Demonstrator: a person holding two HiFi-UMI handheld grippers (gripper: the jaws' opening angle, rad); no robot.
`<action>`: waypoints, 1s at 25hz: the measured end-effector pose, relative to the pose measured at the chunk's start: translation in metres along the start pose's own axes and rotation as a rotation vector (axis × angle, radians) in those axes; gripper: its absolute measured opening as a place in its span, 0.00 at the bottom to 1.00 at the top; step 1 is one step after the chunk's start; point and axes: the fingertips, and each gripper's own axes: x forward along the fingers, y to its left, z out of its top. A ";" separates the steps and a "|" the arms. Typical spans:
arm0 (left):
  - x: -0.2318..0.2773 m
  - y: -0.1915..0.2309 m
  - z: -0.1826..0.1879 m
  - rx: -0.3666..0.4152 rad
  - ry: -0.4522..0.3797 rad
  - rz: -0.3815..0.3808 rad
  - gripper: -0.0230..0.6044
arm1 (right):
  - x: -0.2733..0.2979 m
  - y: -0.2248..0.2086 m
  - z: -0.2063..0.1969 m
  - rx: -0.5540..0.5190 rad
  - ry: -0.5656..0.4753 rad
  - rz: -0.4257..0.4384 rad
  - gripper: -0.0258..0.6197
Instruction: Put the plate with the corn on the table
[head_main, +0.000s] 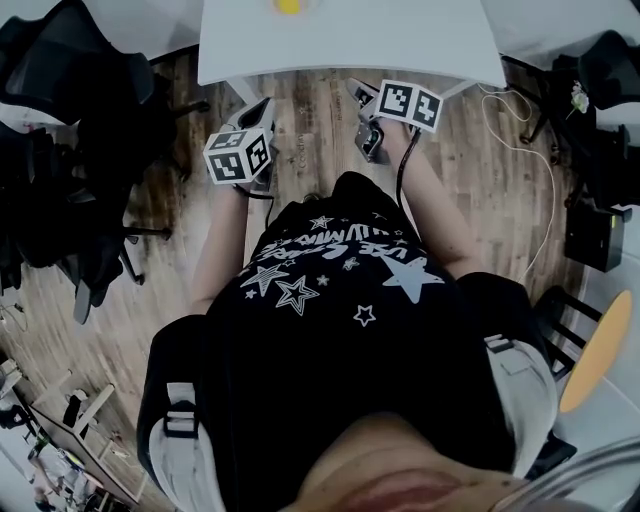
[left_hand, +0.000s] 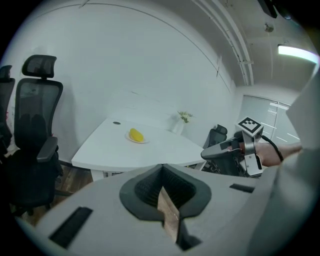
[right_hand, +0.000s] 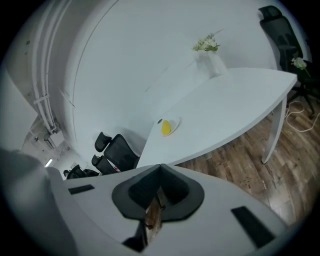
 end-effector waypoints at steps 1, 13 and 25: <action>0.001 -0.004 0.003 0.005 -0.004 -0.004 0.04 | -0.002 0.000 0.004 -0.013 -0.005 -0.004 0.05; 0.016 -0.060 -0.010 -0.002 0.036 -0.025 0.04 | -0.062 -0.023 0.006 -0.200 -0.047 -0.063 0.05; -0.009 -0.126 -0.040 0.019 0.045 -0.028 0.04 | -0.118 -0.042 -0.035 -0.295 -0.004 -0.029 0.05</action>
